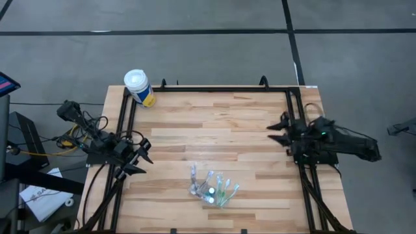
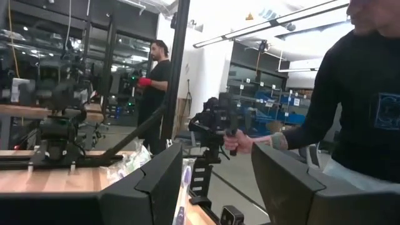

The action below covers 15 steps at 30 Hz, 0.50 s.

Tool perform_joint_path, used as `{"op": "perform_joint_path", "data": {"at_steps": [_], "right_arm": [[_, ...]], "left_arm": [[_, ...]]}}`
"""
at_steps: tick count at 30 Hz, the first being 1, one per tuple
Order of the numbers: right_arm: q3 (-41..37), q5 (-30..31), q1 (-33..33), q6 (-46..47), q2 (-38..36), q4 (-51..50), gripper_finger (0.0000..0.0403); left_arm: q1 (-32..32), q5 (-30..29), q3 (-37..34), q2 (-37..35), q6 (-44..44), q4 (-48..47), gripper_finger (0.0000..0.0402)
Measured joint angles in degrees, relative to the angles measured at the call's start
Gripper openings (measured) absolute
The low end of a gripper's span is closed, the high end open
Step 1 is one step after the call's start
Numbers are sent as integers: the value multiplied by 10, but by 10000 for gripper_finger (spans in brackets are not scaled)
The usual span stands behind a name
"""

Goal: Pick & Place toothbrushing station
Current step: Return to Home Position

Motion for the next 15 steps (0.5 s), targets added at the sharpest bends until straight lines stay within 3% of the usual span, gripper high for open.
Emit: {"op": "perform_joint_path", "data": {"at_steps": [5, 15], "right_arm": [[-90, 2, -1, 13, 0, 115, 165], [-89, 2, 0, 14, 0, 72, 169]], "left_arm": [[0, 0, 0, 0, 4, -1, 188], [0, -22, 0, 0, 39, -2, 187]]}}
